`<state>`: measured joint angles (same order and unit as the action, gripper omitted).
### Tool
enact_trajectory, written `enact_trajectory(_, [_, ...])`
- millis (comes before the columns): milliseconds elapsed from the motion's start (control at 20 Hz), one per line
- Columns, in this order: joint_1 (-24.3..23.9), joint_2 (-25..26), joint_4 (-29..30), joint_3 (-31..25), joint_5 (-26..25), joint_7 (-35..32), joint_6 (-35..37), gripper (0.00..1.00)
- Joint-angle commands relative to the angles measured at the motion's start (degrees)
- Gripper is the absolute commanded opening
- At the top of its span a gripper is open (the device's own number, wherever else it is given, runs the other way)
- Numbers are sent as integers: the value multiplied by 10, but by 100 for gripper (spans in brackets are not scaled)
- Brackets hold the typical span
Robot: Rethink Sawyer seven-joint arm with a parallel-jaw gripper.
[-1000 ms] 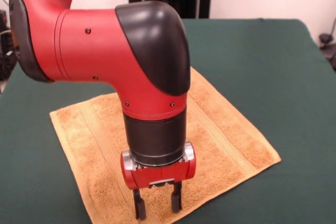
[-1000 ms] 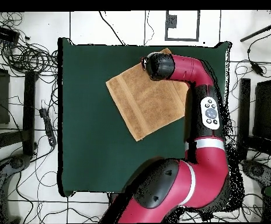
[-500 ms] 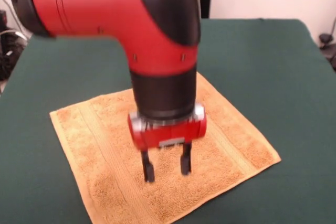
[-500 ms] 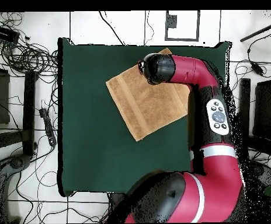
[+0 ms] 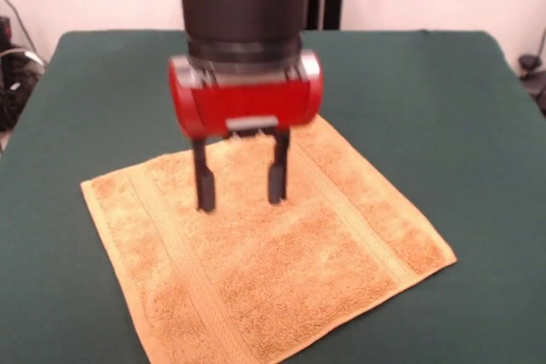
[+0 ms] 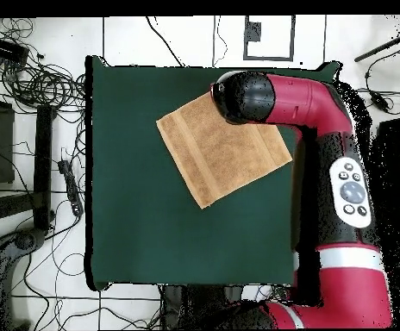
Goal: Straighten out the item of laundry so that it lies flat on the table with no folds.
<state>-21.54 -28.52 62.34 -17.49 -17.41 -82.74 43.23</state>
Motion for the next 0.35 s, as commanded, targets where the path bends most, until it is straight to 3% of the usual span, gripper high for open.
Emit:
enact_trajectory(50, [35, -40, 131, 37, 18, -140, 5, 100])
enact_trajectory(350, [41, -33, 126, 48, 30, -136, -1, 100])
